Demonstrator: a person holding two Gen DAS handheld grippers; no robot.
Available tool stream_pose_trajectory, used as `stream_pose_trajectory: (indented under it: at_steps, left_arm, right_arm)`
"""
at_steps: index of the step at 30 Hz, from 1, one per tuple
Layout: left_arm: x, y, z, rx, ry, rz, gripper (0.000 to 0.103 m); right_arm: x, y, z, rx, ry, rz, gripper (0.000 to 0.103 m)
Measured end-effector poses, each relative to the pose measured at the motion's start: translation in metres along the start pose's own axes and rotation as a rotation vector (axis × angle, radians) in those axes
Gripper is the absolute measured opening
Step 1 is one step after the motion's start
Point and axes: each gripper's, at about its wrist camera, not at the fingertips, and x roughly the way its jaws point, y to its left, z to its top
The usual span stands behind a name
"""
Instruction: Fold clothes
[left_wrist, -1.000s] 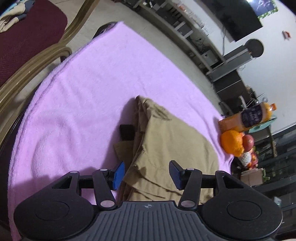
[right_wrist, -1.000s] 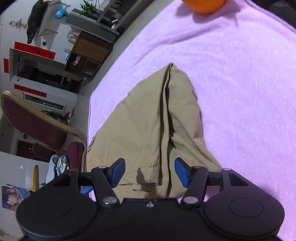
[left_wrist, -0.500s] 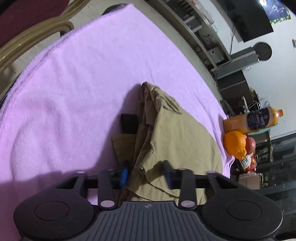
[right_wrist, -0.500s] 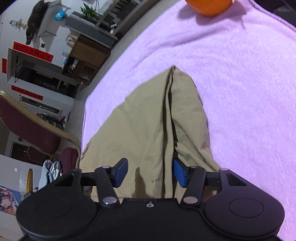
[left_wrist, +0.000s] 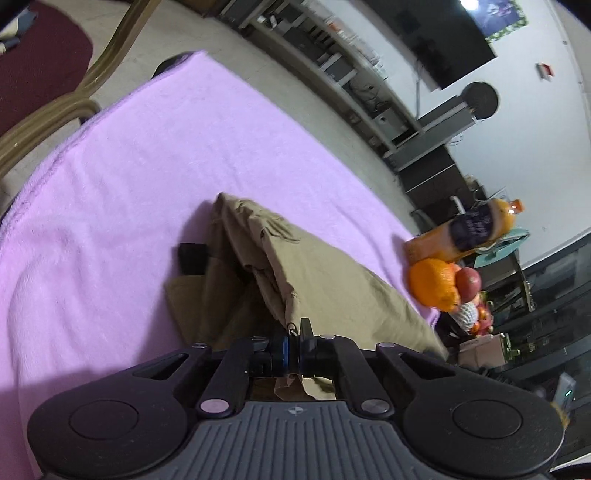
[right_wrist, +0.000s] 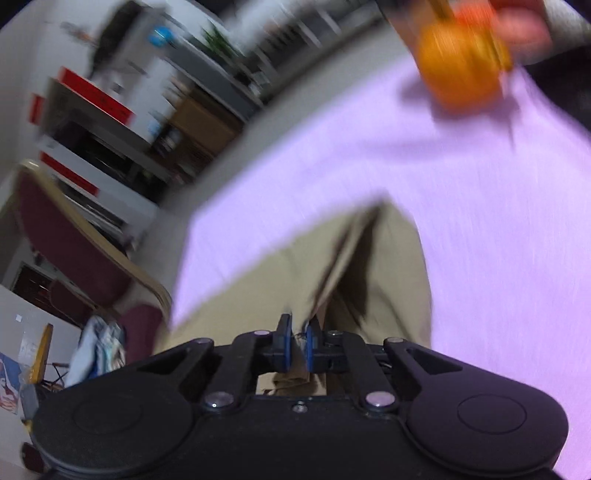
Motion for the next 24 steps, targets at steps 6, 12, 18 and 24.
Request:
stream_pose_trajectory:
  at_steps: [6,12,18,24]
  left_arm:
    - [0.034,-0.008,-0.033,0.09,0.071,0.159,0.006]
    - [0.042,-0.006,-0.033,0.161,0.096,0.226,0.011]
    - [0.042,-0.011,-0.033,0.211,0.107,0.24,0.012]
    - [0.042,-0.012,-0.036,0.253,0.107,0.251,0.013]
  right_arm:
    - [0.017,-0.011,-0.007,-0.132,0.106,-0.206,0.007]
    - [0.017,-0.007,-0.016,-0.201,0.137,-0.293,0.019]
    - [-0.002,0.011,-0.017,-0.308,0.018,-0.257,0.03]
    - [0.044,0.027,-0.037,-0.461,0.124,-0.289,0.029]
